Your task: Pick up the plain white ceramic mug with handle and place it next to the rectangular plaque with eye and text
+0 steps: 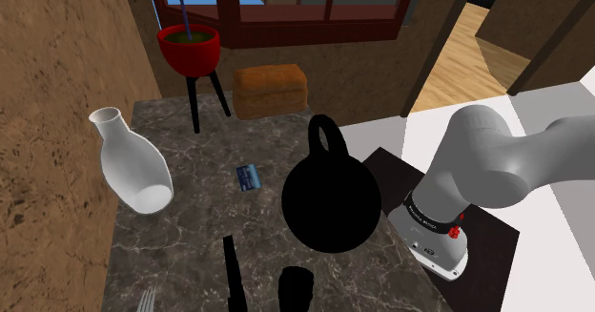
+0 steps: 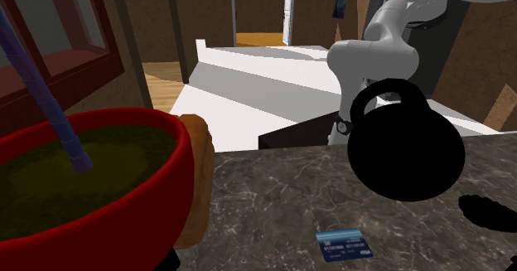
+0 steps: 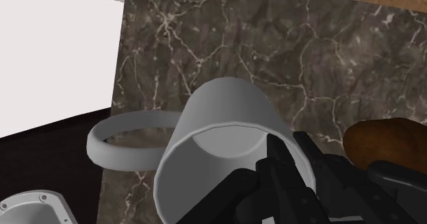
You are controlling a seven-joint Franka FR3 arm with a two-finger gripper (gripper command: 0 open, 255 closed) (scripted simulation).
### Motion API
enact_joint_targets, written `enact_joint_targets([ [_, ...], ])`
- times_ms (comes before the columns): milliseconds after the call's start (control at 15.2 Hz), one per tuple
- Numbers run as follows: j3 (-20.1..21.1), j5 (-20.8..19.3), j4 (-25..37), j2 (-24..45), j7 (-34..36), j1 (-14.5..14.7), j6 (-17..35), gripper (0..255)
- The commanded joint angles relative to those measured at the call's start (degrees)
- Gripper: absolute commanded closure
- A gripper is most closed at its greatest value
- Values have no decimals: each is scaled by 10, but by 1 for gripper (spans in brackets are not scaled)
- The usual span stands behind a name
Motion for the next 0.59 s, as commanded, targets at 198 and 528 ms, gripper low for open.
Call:
enact_joint_targets([
  [198, 30, 23, -19, -6, -12, -4, 24, 255],
  [528, 61, 48, -35, -12, -22, -7, 47, 255],
])
